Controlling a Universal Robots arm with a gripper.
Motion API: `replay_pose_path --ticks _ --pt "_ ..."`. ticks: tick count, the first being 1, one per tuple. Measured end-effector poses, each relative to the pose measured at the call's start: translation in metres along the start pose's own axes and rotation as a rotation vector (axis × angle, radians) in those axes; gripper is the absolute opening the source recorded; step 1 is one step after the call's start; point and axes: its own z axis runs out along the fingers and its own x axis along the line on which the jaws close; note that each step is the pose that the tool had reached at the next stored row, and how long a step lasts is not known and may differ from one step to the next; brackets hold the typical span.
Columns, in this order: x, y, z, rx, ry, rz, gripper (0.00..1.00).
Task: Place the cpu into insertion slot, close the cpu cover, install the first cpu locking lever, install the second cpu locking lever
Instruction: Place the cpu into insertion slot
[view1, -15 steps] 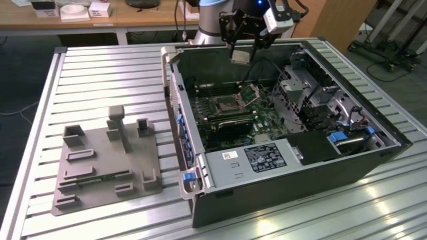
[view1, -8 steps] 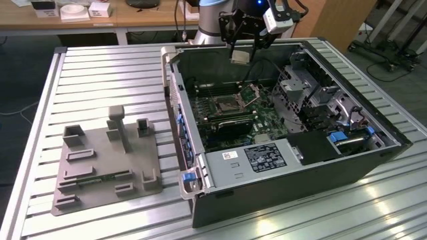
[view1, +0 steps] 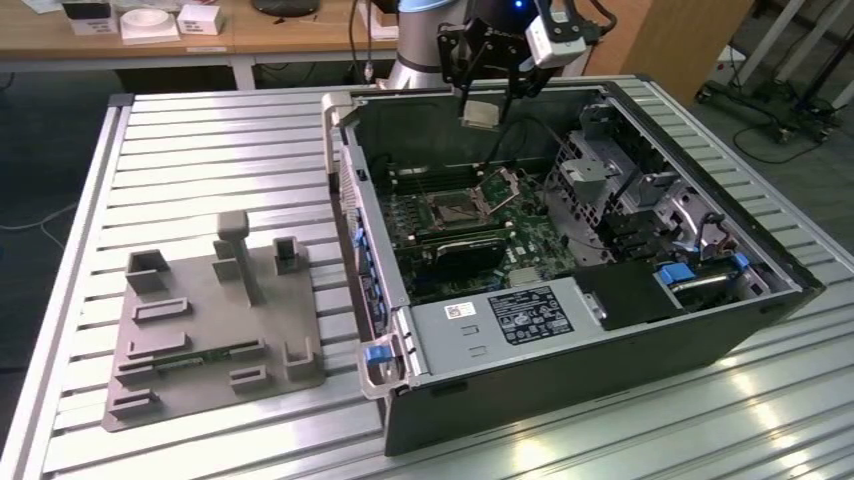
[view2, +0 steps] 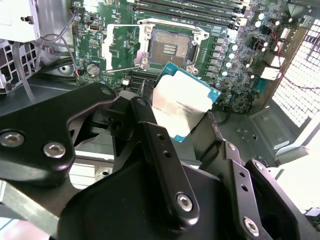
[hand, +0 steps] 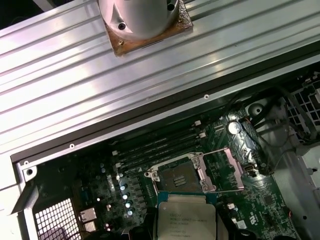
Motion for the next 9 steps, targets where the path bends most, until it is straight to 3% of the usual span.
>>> replay_pose_path --ticks 9 --pt "0.0028 -0.0011 0.0004 -0.0015 -0.0070 0.080 0.55"
